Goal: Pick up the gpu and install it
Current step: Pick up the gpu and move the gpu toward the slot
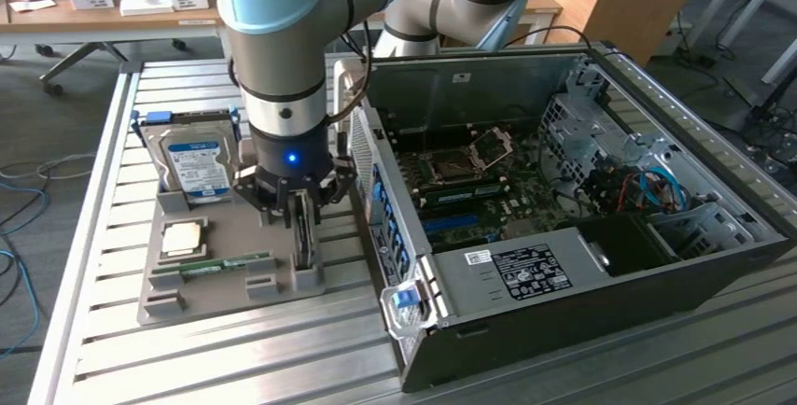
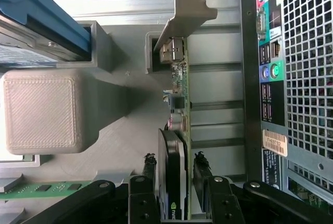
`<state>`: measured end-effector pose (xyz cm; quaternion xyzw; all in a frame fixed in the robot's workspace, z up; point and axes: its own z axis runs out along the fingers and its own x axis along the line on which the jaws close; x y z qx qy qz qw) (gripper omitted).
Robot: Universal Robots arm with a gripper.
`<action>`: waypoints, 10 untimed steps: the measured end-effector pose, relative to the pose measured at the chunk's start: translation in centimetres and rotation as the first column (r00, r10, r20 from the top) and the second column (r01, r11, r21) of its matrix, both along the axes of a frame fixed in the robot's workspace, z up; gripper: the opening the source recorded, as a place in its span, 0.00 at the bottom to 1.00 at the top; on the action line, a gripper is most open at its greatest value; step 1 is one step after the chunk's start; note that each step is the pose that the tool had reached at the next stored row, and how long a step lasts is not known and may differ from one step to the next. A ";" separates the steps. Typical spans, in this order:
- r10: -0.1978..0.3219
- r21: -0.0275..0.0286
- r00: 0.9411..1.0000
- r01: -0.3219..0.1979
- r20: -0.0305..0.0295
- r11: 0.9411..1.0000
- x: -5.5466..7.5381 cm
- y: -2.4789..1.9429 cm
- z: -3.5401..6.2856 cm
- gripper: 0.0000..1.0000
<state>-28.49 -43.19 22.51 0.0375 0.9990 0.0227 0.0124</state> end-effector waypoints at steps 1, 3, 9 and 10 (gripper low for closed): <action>0.000 0.000 1.000 0.000 0.000 1.000 0.0 0.01 -0.04 0.43; 0.000 0.000 1.000 0.000 0.000 1.000 0.0 0.01 -0.06 0.43; 0.000 0.000 1.000 0.000 0.000 1.000 0.0 0.02 -0.07 0.43; 0.000 0.000 1.000 0.000 0.000 1.000 0.0 0.02 -0.07 0.43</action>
